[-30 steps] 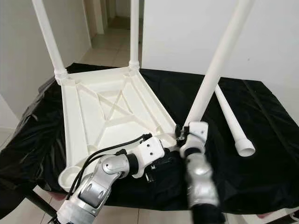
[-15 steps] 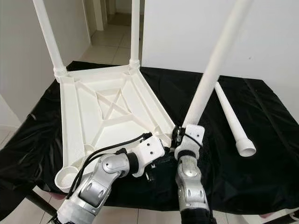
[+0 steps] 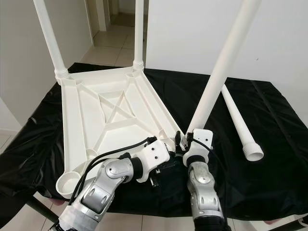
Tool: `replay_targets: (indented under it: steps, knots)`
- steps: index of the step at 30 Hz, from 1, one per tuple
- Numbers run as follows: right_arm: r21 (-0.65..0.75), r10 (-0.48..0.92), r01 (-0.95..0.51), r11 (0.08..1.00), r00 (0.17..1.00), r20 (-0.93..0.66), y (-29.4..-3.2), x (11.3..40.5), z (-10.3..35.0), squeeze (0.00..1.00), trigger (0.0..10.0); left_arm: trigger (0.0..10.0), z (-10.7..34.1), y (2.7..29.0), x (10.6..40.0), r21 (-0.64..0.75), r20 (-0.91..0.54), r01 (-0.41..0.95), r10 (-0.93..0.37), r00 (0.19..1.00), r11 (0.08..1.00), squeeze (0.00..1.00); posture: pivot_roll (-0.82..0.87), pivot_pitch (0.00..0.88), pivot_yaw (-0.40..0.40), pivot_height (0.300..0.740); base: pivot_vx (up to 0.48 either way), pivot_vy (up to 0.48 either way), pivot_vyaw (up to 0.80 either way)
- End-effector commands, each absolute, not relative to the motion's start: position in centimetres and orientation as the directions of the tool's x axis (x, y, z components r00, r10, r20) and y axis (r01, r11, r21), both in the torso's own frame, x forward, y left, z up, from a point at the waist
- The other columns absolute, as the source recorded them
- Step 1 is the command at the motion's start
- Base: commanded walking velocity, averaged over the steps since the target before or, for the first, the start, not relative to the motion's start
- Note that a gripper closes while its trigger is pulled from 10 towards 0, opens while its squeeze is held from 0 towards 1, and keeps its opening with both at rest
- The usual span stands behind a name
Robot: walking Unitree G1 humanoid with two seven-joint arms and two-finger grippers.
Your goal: Building children table
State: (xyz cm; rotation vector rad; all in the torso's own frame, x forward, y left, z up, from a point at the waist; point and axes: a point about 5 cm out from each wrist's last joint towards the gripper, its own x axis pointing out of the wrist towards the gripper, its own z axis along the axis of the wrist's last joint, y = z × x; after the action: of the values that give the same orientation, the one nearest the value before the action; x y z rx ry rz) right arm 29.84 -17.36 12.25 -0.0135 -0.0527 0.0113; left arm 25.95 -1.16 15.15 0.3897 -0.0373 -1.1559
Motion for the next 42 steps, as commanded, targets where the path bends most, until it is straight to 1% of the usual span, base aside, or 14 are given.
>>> replay_targets:
  steps: [1,5,8,9,11,18,19,20,21,22,24,25,34,42]
  knots:
    - [-0.014,0.077,-0.076,0.997,0.995,0.065,-17.6,30.1,12.5,0.0,10.0,10.0,15.4,-1.8,26.0,0.303,-0.096,0.822,-0.843,0.529,0.481,0.0,-0.03,0.0,-0.036,0.74,0.0,0.0,0.0]
    - [-0.055,0.159,-0.155,0.986,0.985,0.071,-18.4,30.4,12.9,0.0,10.0,10.0,15.4,-1.8,26.0,0.303,-0.097,0.823,-0.843,0.528,0.481,0.0,-0.03,0.0,-0.034,0.74,0.0,0.0,0.0]
    - [-0.083,0.329,-0.324,0.942,0.942,0.06,-18.6,30.5,13.2,0.0,10.0,10.0,15.4,-1.7,26.0,0.304,-0.098,0.822,-0.843,0.529,0.481,0.0,-0.03,0.0,-0.031,0.74,0.0,0.0,0.0]
    - [-0.083,0.329,-0.324,0.942,0.942,0.06,-18.6,30.5,13.2,0.0,10.0,10.0,15.4,-1.7,26.0,0.304,-0.098,0.822,-0.843,0.529,0.481,0.0,-0.03,0.0,-0.031,0.74,0.0,0.0,0.0]
    - [-0.106,0.45,-0.445,0.889,0.893,0.031,-18.7,30.6,13.1,0.0,10.0,10.0,15.5,-1.6,26.1,0.304,-0.099,0.821,-0.841,0.531,0.483,0.0,-0.02,0.002,-0.031,0.74,0.0,0.0,0.0]
    - [-0.152,0.536,-0.532,0.833,0.844,-0.019,-19.1,31.2,12.8,0.0,10.0,10.0,15.5,-1.3,26.3,0.308,-0.099,0.815,-0.835,0.541,0.491,0.0,-0.02,0.001,-0.03,0.74,0.0,0.0,0.0]
    - [-0.163,0.541,-0.538,0.827,0.841,-0.031,-19.2,31.4,12.7,0.0,8.6,10.0,15.6,-1.2,26.3,0.309,-0.099,0.813,-0.834,0.543,0.493,0.0,-0.01,0.002,-0.03,0.74,0.0,0.0,0.0]
    - [-0.168,0.548,-0.546,0.82,0.835,-0.04,-19.4,31.5,12.6,0.0,8.0,10.0,15.6,-1.2,26.4,0.31,-0.099,0.812,-0.832,0.545,0.495,0.0,-0.01,0.002,-0.03,0.74,0.0,0.0,0.0]
    - [-0.169,0.554,-0.552,0.816,0.832,-0.044,-19.5,31.6,12.6,0.0,6.1,10.0,15.6,-1.2,26.4,0.311,-0.1,0.811,-0.832,0.546,0.496,0.0,-0.01,0.002,-0.03,0.74,0.0,0.0,0.0]
    - [-0.175,0.557,-0.558,0.811,0.828,-0.057,-19.7,31.7,12.5,0.0,2.7,10.0,15.6,-1.1,26.4,0.311,-0.1,0.81,-0.831,0.548,0.497,0.0,-0.01,0.002,-0.03,0.74,0.0,0.0,0.0]
    - [-0.177,0.566,-0.567,0.804,0.822,-0.065,-19.9,31.7,12.4,0.0,2.7,10.0,15.6,-1.1,26.4,0.312,-0.1,0.809,-0.83,0.549,0.498,0.0,-0.01,0.002,-0.03,0.74,0.0,0.0,0.0]
    - [-0.176,0.574,-0.577,0.798,0.816,-0.07,-20.0,31.7,12.3,0.0,0.0,10.0,15.6,-1.1,26.5,0.312,-0.099,0.809,-0.829,0.55,0.499,0.0,0.0,0.007,-0.029,0.74,0.0,0.0,0.0]
    - [-0.151,0.589,-0.599,0.787,0.801,-0.108,-21.0,31.2,11.3,0.0,0.0,10.0,15.7,-0.9,26.6,0.312,-0.1,0.806,-0.826,0.555,0.503,0.0,-0.01,0.018,-0.026,0.74,0.0,0.0,0.0]
    - [-0.162,0.483,-0.5,0.85,0.865,-0.137,-21.8,31.3,10.4,0.0,0.0,10.0,15.7,-1.0,26.5,0.308,-0.099,0.81,-0.83,0.55,0.5,0.0,-0.02,0.024,-0.025,0.74,0.0,0.0,0.0]
